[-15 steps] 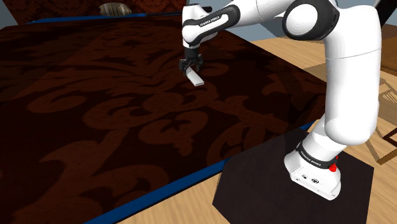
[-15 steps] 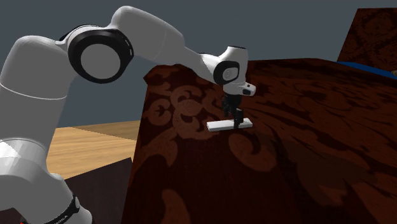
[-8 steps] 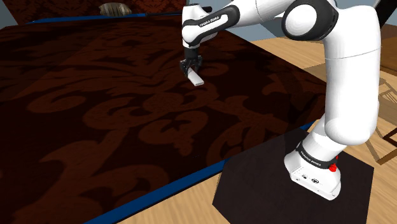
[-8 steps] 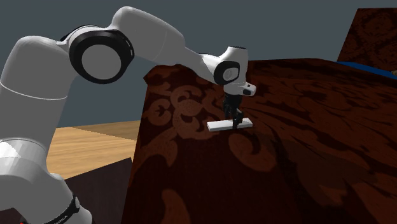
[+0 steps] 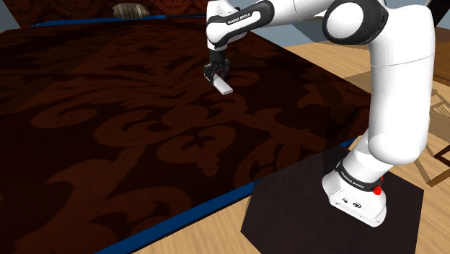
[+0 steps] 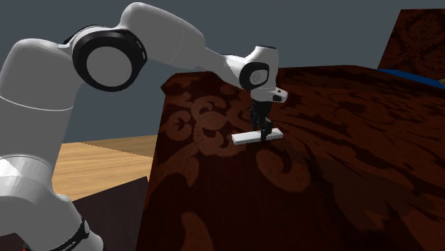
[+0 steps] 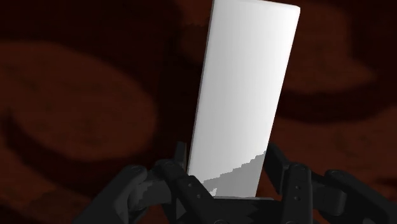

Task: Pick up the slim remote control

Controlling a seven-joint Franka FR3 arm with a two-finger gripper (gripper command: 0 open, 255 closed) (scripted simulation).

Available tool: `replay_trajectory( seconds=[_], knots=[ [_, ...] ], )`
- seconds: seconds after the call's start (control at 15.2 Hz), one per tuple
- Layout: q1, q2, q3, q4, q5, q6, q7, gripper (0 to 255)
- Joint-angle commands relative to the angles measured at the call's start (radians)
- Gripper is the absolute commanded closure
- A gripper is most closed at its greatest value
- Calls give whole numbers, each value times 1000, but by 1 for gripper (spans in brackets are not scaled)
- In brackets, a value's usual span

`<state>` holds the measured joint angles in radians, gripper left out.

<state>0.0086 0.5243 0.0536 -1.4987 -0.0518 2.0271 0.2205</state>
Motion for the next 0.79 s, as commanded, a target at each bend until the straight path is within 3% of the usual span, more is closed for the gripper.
replay_trajectory(
  seconds=[0.0, 0.73],
  knots=[
    [1, -6, 1, 20, 1, -26, 0, 255],
    [1, -35, 2, 99, 4, -134, -4, 255]
  ],
)
